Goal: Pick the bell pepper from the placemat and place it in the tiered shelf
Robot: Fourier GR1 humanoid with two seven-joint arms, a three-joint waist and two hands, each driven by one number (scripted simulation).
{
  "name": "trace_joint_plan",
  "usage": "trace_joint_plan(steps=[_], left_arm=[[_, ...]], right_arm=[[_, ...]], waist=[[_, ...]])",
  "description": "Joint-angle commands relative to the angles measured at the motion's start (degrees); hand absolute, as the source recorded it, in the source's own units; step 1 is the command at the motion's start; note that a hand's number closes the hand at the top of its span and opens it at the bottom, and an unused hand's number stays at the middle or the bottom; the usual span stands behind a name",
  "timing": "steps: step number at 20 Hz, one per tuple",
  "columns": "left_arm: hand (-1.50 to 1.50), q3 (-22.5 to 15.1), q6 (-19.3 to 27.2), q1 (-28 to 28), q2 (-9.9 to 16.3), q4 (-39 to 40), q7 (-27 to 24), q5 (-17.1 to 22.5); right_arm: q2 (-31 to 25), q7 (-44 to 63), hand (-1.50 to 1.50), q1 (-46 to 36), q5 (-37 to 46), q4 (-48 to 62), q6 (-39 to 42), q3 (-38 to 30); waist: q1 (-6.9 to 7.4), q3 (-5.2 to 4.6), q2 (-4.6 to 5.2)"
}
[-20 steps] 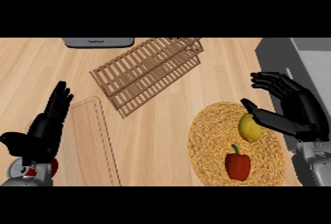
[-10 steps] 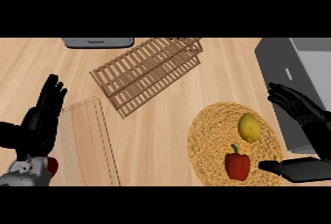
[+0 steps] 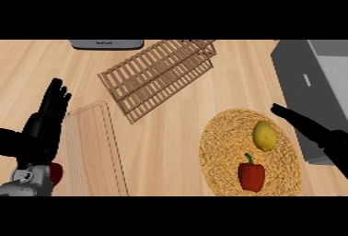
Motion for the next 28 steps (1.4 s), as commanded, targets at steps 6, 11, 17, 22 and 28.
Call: trace_joint_plan(steps=[6, 11, 17, 22, 28], left_arm=[[0.0, -1.38, -0.4, 1.26, -1.36, -1.59, -0.46, -1.19], [0.0, -1.15, 1.42, -2.36, -2.39, -0.35, 1.48, -2.78], [0.0, 2.35, -1.67, -1.3, -0.02, 0.83, -0.36, -0.13], [0.0, 2.79, -1.91, -1.5, -1.71, 3.33, -1.55, -0.48], [0.0, 2.04, -1.52, -3.08, -3.06, 3.61, 0.44, -3.15]], right_arm=[[3.55, 28.92, -1.5, -12.42, 12.67, -2.79, 3.73, 17.59], [5.88, 30.79, -1.5, -14.48, 19.92, 1.8, 5.55, 23.65], [3.23, 31.6, -1.5, -11.76, 25.93, 8.28, 7.38, 29.16], [7.55, 32.6, -1.5, -11.35, 28.56, 8.24, 7.12, 27.41], [11.88, 24.91, -1.5, -9.2, 34.09, 14.62, 7.07, 26.16]], waist=[[1.14, 0.13, 0.26], [0.33, 0.2, 0.23], [0.13, 0.19, 0.23], [-0.29, 0.24, 0.24], [-0.14, 0.27, 0.3]])
